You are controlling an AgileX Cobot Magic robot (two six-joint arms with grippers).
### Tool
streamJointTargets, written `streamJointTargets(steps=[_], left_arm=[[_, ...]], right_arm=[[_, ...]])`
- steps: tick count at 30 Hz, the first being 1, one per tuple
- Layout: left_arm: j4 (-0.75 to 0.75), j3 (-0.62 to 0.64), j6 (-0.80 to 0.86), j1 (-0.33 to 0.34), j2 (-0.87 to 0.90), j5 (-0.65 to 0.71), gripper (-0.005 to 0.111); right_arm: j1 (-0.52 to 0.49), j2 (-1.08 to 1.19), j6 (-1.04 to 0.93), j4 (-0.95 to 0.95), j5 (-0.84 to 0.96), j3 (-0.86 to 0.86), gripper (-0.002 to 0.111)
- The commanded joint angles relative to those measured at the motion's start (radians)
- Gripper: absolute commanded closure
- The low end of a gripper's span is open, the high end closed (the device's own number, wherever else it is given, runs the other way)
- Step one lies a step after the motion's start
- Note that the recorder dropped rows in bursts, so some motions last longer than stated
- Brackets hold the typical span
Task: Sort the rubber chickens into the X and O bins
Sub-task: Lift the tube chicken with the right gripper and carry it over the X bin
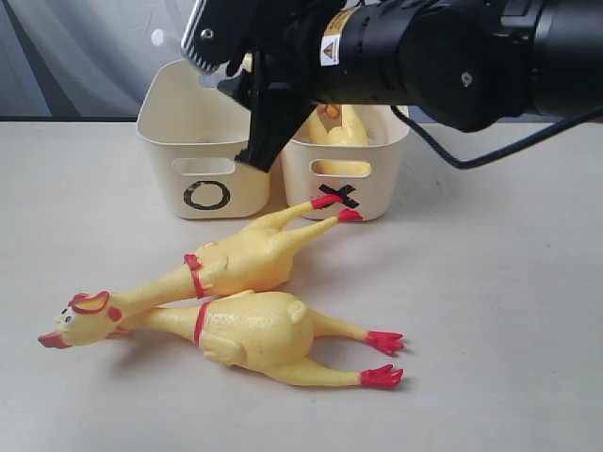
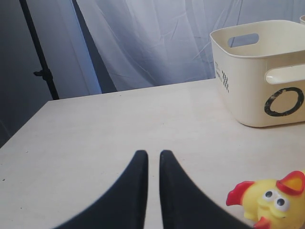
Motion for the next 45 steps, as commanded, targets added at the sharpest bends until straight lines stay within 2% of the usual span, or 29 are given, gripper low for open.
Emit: streamJointTargets(steps=[1, 9, 14, 19, 22, 26, 33, 36, 42, 45], left_arm=[[0.005, 0.005, -0.001, 0.001, -0.004, -0.005, 0.097], [0.005, 0.005, -0.001, 0.001, -0.004, -0.005, 0.097], [0.005, 0.005, -0.001, 0.001, -0.004, -0.005, 0.097], [0.005, 0.005, -0.001, 0.001, -0.004, -0.005, 0.097], [0.005, 0.005, -0.001, 0.001, -0.004, -0.005, 0.097], [0.005, 0.005, -0.001, 0.001, -0.004, -0.005, 0.097], [0.005, 0.005, -0.001, 0.001, -0.004, -0.005, 0.097], [0.005, 0.005, -0.001, 0.001, -0.004, -0.005, 0.097], [0.005, 0.005, -0.001, 0.001, -0.004, -0.005, 0.097], [0.005, 0.005, -0.001, 0.001, -0.004, -0.005, 0.097]], right_arm=[[-0.057, 0.002, 0.002, 0.062, -0.134, -0.005, 0.109], [-0.130, 0.098, 0.002, 0.272, -0.279, -0.005, 0.109], [-0.142, 0.188, -0.007, 0.535, -0.420, -0.005, 0.109], [-0.142, 0.233, -0.016, 0.554, -0.433, -0.005, 0.109], [-0.142, 0.232, -0.106, 0.607, -0.437, -0.005, 0.109], [-0.142, 0.232, -0.342, 0.871, -0.483, -0.005, 0.109], [-0.142, 0.234, -0.349, 0.917, -0.499, -0.005, 0.109], [-0.142, 0.238, -0.371, 0.973, -0.499, -0.005, 0.098], [-0.142, 0.244, -0.429, 1.074, -0.530, -0.005, 0.059], [-0.142, 0.244, -0.429, 1.093, -0.555, -0.005, 0.049]])
